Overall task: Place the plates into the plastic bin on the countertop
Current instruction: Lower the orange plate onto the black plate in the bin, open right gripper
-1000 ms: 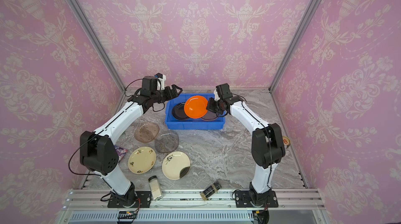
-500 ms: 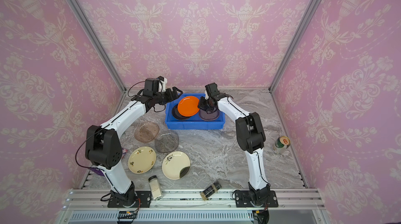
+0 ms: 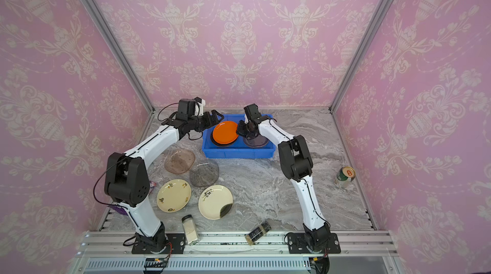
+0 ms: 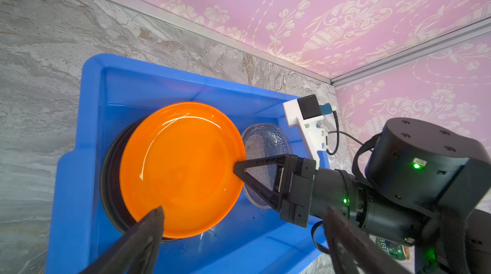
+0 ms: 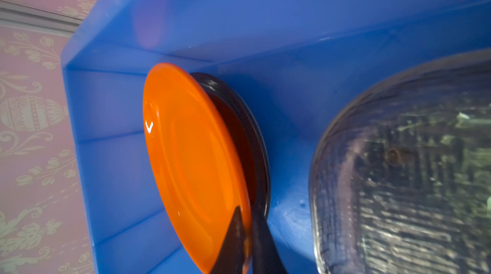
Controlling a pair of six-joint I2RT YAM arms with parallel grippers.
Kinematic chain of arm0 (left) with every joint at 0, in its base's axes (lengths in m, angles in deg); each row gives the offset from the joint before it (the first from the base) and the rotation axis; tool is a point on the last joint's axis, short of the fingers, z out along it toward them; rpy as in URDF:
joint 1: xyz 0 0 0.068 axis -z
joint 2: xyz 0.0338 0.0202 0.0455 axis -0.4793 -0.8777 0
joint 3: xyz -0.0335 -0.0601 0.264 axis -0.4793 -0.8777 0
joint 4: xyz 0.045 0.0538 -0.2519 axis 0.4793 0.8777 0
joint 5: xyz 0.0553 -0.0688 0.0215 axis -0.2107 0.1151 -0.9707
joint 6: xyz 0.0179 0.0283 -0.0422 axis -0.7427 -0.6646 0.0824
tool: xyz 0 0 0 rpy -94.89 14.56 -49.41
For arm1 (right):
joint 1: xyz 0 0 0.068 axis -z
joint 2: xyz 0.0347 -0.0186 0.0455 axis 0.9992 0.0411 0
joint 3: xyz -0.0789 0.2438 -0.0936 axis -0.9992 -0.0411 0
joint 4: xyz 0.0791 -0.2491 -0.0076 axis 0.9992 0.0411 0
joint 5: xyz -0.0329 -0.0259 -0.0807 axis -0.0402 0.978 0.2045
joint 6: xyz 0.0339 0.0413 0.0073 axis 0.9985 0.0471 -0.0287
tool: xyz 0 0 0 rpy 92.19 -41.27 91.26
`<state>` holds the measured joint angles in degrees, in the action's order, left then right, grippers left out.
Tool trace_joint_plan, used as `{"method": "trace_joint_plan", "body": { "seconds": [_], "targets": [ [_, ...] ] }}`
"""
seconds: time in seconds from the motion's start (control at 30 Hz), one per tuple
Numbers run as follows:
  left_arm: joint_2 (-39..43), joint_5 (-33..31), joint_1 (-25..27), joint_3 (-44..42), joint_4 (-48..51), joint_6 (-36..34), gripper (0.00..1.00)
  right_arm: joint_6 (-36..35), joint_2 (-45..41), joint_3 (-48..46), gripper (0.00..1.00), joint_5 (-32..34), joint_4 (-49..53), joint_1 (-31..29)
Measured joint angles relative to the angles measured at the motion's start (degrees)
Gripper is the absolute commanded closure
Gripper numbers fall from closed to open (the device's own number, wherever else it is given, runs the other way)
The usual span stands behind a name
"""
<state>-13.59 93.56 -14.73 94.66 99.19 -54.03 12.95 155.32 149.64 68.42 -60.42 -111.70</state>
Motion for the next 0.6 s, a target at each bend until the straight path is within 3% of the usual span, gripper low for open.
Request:
{"method": "trace_joint_plan", "body": {
  "seconds": [0.13,0.6],
  "targets": [
    [0.0,0.0,0.0,-0.39,-0.02,-0.02,0.04,0.76,0.22,0.46,0.67,-0.17,0.15,-0.11],
    [0.63,-0.02,0.0,-2.12,-0.83,0.0,0.04,0.9,-0.2,0.57,0.68,0.39,1.53,-0.15]
  ]
}}
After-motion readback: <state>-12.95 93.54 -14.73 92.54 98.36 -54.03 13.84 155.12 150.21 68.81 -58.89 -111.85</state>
